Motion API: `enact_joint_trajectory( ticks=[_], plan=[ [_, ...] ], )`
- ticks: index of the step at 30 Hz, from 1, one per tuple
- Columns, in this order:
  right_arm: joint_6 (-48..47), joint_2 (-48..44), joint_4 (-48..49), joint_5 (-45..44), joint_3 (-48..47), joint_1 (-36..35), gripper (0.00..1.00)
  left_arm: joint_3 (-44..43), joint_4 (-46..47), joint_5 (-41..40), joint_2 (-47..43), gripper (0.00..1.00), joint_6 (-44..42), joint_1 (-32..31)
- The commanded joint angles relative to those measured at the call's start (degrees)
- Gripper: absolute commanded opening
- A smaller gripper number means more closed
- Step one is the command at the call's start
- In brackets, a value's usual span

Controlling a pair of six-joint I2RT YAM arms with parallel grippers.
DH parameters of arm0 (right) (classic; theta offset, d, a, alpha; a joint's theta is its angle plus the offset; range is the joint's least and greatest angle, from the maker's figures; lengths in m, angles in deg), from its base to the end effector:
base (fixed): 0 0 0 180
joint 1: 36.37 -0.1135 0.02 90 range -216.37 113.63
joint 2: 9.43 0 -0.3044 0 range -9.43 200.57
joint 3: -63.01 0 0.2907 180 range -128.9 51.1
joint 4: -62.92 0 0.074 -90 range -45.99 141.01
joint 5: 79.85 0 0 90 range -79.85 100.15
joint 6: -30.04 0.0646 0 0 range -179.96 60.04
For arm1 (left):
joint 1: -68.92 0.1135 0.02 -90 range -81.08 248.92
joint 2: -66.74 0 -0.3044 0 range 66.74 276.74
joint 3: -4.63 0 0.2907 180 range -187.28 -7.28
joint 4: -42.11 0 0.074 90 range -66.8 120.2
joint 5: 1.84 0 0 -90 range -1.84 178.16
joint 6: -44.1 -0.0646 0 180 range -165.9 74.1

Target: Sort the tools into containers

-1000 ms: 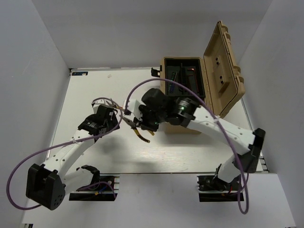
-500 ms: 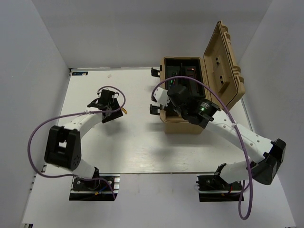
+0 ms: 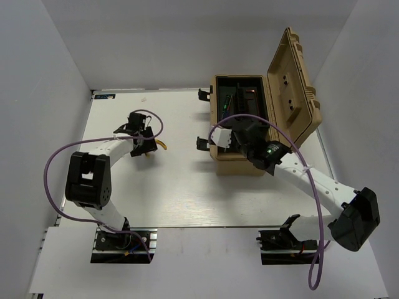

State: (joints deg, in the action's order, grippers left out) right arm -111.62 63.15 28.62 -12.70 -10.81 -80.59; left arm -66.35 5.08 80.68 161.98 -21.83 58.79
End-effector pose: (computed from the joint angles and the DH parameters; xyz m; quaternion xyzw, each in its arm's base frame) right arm 0.2550 0.2132 0.3374 -0.5765 0.6473 -0.2041 0.4550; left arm 0.3747 -0.0584 0.1761 -0.1334 0.9576 -0.0123 0.2550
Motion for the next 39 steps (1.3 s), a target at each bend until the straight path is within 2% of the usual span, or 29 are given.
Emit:
enact_joint_trajectory(
  ticks=[1,2,3,5,8,11,18,24,28,29,32,33,36,39],
  plan=[
    [-2.0,-2.2,5.8,4.8,2.3,1.2,0.00,-1.9,0.3,0.8,-1.0,0.73,-2.8,1.2],
    [-1.6,-2.3,5.6,5.1,2.7,1.2,0.00,-1.9,0.3,1.3,-0.2,0.73,-3.4,1.2],
    [-0.9,-2.2,5.3,6.3,2.9,1.7,0.05,-2.6,0.3,1.3,0.5,0.73,-3.4,1.7],
    [0.8,-2.2,4.0,6.7,2.4,1.8,0.26,-3.2,0.3,1.3,1.3,0.73,-3.4,1.7],
    [3.7,-2.1,-0.1,8.9,-0.6,2.3,0.51,-3.7,0.3,1.3,2.9,0.73,-3.9,2.2],
    [6.5,-2.7,-3.8,10.8,-4.2,2.6,0.60,-5.0,0.3,-0.6,4.9,0.73,-5.3,2.2],
    [14.6,-5.2,-10.3,18.5,-9.1,2.6,0.60,-9.4,0.3,-1.2,9.6,0.64,-6.4,2.2],
    [17.5,-7.1,-11.9,19.9,-9.8,2.7,0.59,-9.4,-0.2,-3.6,10.1,0.55,-7.0,2.2],
    [18.3,-7.1,-11.6,19.8,-9.7,2.8,0.59,-9.4,-0.7,-4.1,10.1,0.53,-7.0,2.2],
    [18.5,-7.1,-11.5,19.6,-9.9,2.8,0.59,-9.4,-0.7,-4.1,10.1,0.44,-7.5,2.2],
    [19.2,-7.3,-10.9,18.5,-10.2,3.0,0.59,-9.4,-0.7,-4.1,11.3,0.26,-7.6,2.2],
    [19.5,-7.2,-10.9,18.3,-10.3,3.2,0.59,-9.4,-1.3,-3.6,12.2,0.15,-8.2,2.2],
    [20.4,-7.8,-10.7,18.2,-10.6,3.8,0.59,-9.9,-1.9,-3.1,12.2,0.00,-8.2,2.2],
    [21.1,-8.1,-10.7,18.3,-10.6,4.1,0.59,-9.9,-1.9,-3.1,9.4,0.00,-8.7,1.5]
  ],
)
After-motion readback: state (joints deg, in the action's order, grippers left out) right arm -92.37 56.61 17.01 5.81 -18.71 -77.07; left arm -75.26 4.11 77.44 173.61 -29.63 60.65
